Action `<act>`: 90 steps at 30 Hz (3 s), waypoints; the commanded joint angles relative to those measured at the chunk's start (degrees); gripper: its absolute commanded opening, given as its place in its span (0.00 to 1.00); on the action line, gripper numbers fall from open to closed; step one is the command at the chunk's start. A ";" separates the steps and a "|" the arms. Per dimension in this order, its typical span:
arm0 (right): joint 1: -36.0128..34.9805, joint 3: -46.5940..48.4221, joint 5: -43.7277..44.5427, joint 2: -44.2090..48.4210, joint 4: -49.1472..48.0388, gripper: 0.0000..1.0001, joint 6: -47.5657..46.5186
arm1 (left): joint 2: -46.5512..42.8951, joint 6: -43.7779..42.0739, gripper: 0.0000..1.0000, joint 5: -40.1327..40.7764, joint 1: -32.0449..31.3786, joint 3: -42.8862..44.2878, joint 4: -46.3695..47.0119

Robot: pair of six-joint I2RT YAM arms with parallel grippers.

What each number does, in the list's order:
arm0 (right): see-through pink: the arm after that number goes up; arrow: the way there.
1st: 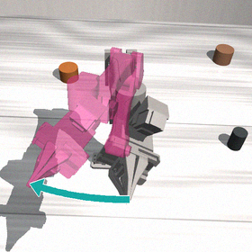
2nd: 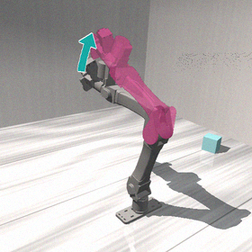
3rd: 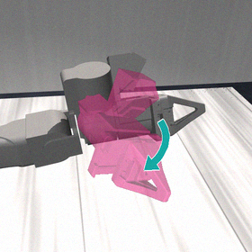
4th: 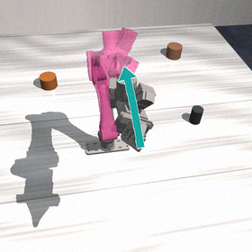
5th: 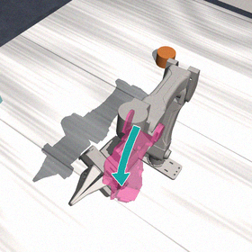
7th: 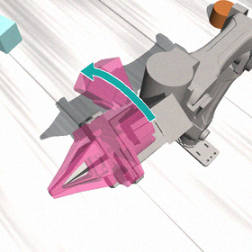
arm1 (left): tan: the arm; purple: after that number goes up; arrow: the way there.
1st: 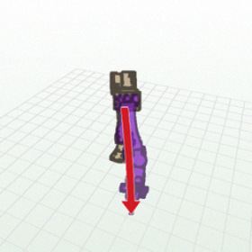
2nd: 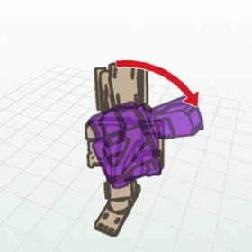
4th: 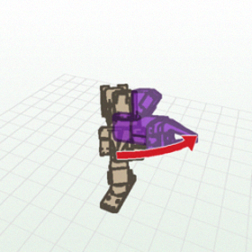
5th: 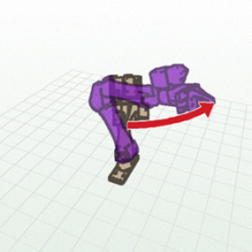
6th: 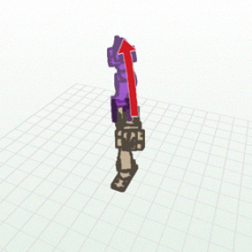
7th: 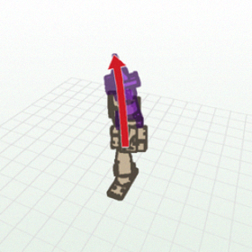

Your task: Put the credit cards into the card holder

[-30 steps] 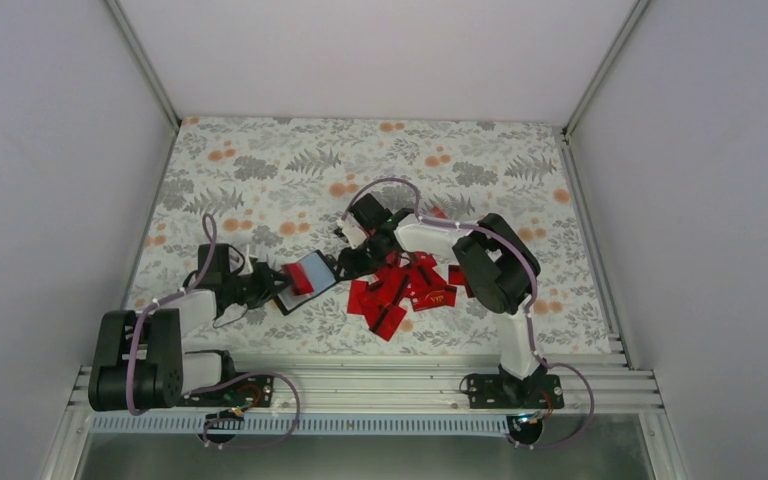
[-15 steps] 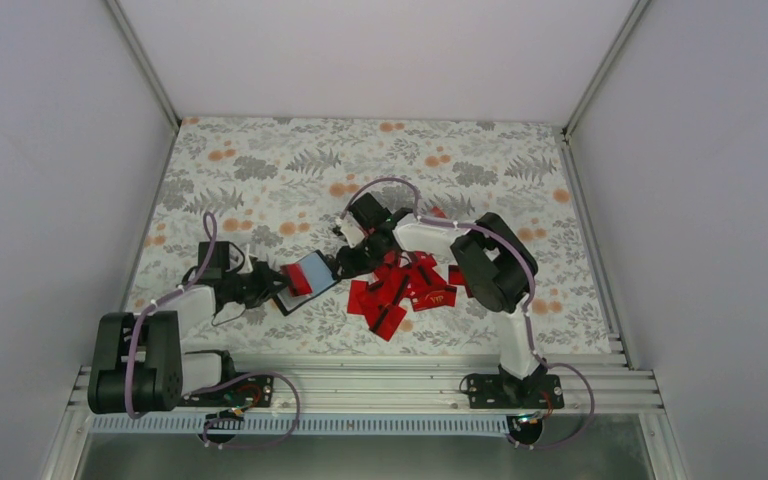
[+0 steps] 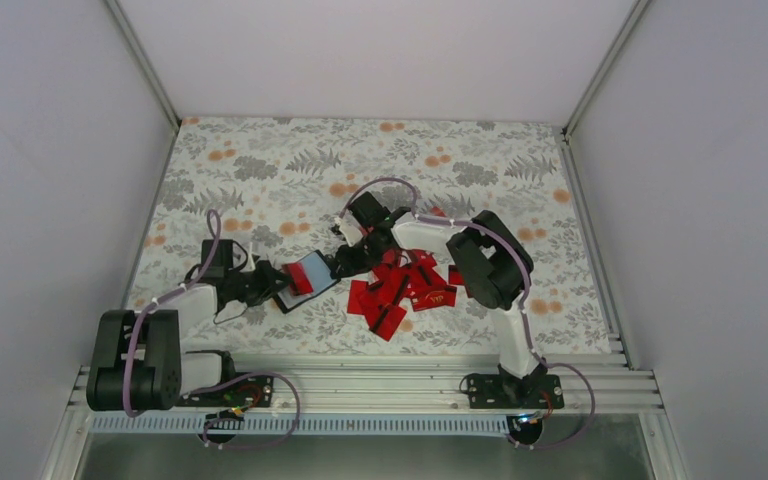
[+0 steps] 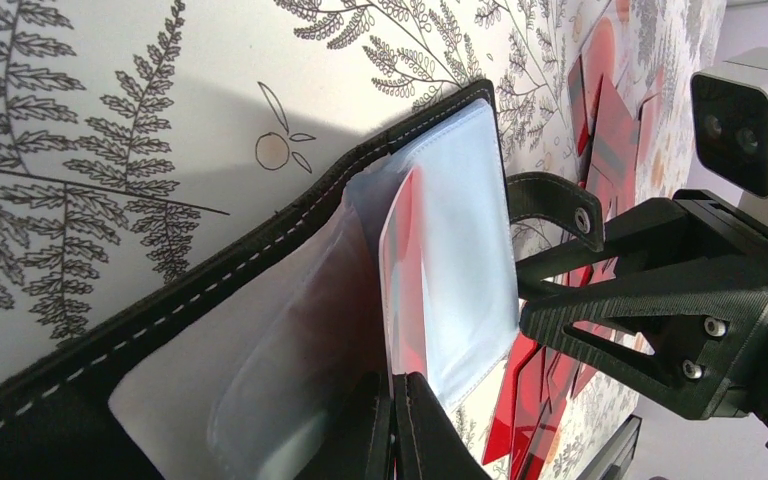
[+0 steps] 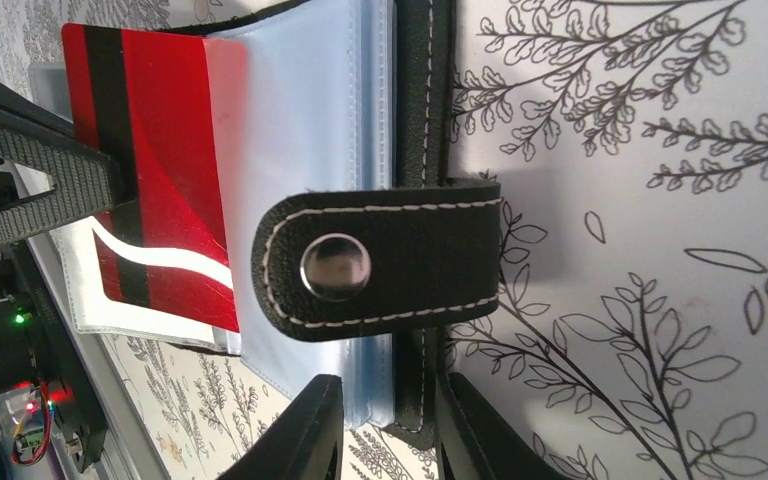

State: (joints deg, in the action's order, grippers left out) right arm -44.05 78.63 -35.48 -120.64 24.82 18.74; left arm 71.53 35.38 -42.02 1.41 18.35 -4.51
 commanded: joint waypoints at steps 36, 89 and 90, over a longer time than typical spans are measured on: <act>-0.51 0.47 -4.06 -2.71 -0.62 0.11 -0.81 | 10.38 5.36 0.02 -1.75 -3.17 -1.16 16.85; -0.51 2.67 -3.81 -1.80 -0.48 0.11 -0.81 | 18.25 -6.66 0.46 20.19 -15.17 22.33 -17.88; -0.51 2.60 -3.95 -1.95 -0.74 0.11 -0.65 | 18.81 -6.77 0.48 21.04 -15.68 23.28 -18.81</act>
State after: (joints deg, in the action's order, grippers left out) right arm -44.12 79.88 -38.81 -121.91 25.04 18.39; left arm 87.20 30.35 -27.68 -12.75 39.13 -18.31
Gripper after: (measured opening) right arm 0.110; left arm 0.457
